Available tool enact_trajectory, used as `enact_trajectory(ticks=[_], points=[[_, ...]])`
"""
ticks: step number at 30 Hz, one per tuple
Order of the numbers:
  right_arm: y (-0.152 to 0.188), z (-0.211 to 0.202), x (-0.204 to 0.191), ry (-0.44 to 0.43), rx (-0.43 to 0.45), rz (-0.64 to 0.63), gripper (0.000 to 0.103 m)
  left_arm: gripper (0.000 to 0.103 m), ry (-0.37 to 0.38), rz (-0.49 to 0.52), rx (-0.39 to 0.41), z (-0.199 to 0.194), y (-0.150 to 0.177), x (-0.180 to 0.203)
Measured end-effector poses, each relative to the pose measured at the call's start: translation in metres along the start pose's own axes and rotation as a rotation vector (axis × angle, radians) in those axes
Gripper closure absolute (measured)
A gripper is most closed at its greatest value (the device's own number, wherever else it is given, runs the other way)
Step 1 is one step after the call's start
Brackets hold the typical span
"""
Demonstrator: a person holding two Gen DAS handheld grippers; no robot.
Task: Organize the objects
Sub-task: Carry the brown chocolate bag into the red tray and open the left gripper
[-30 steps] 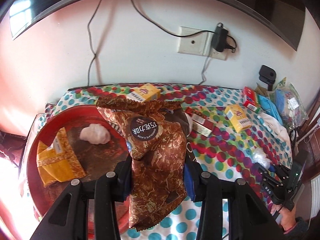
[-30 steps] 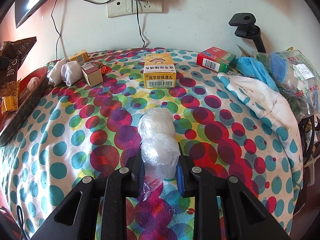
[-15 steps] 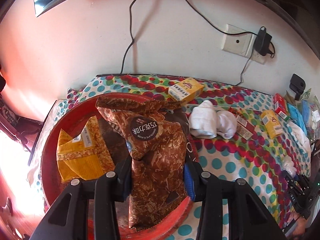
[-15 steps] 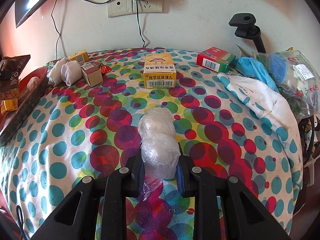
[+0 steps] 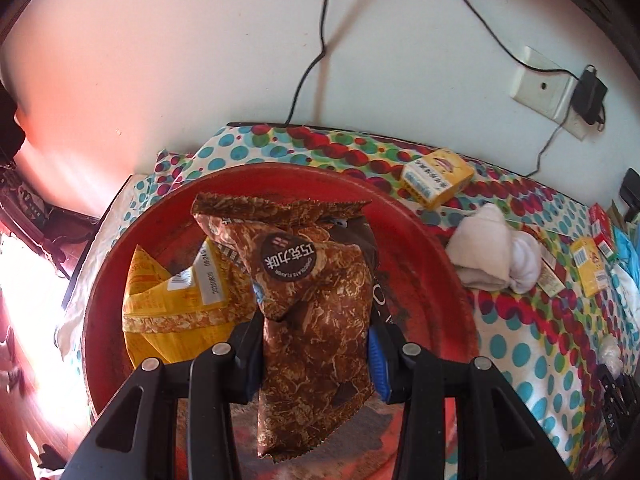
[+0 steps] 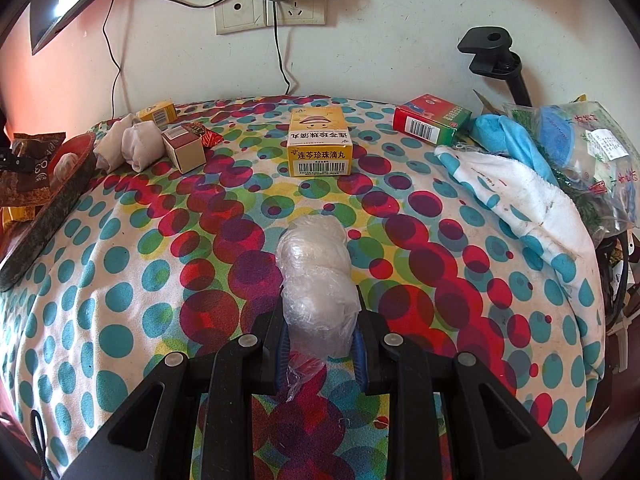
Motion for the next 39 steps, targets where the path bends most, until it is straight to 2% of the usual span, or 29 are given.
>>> enact_trajectory(ticks=[4,14,19,32,35,39], points=[[0.000,0.000,0.000,0.001,0.000,0.000,0.079,0.060,-0.028,-0.001,-0.005,0.012,-0.005,-0.015],[0.000,0.000,0.000,0.004,0.000,0.000,0.079,0.060,-0.094,-0.089,0.007,0.032,-0.029,-0.067],[0.000,0.000,-0.001,0.006,0.000,0.000,0.079,0.060,-0.091,-0.119,0.022,0.034,-0.035,-0.080],[-0.001,0.000,-0.001,0.013,-0.001,0.002,0.079,0.050,-0.125,-0.075,0.077,0.015,-0.046,-0.070],[-0.001,0.000,-0.001,0.014,-0.001,0.001,0.079,0.049,-0.115,-0.058,0.100,0.002,-0.046,-0.063],[0.000,0.000,-0.001,0.016,0.000,0.001,0.079,0.048,-0.059,-0.042,0.129,-0.021,-0.033,-0.042]])
Point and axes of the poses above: each gripper's, at about its wrist camera, not at the fingertips, and z roughly the way its jaws point, x to its right, y to its underside, the point moved 10 cm from there along z, roughly the way its jaws point, and after that the axes turned 3 degrees about -x, right-handed, at the moved point
